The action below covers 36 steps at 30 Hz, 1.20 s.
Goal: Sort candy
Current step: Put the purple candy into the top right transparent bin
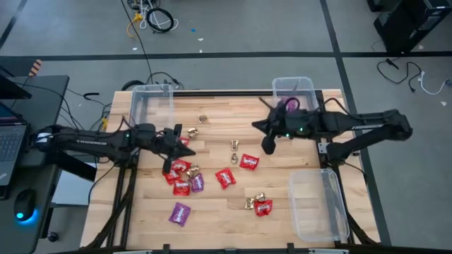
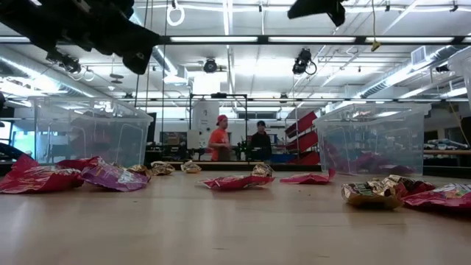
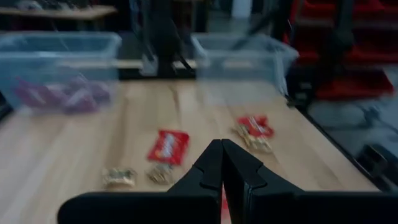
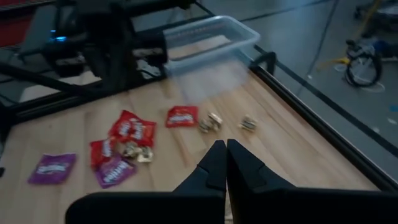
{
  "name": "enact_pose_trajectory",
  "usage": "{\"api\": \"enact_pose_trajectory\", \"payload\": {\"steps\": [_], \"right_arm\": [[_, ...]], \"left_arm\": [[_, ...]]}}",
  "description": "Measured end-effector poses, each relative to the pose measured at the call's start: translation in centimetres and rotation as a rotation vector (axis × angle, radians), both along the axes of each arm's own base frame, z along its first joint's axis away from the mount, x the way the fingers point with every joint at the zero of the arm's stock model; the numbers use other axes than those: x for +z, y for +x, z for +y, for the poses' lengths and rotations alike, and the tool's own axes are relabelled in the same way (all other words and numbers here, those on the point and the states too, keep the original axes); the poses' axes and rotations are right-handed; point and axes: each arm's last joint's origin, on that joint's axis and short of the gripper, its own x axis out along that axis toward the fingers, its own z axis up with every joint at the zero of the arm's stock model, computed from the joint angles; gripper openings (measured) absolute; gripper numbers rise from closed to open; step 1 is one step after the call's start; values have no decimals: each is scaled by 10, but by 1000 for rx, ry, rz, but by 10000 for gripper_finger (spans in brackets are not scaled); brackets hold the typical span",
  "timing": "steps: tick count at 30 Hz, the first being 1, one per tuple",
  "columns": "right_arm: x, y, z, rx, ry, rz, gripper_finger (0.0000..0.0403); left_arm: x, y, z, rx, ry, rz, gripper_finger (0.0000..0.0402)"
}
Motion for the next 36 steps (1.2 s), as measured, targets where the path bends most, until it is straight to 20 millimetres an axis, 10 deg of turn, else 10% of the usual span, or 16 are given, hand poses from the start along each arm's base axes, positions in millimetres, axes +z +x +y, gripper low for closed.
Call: {"api": "enact_pose_trajectory", "payload": {"steps": [36], "right_arm": [[-2, 8, 18, 16, -22, -30, 0]], "left_arm": [[-62, 11, -66, -222, 123, 475, 9]]}}
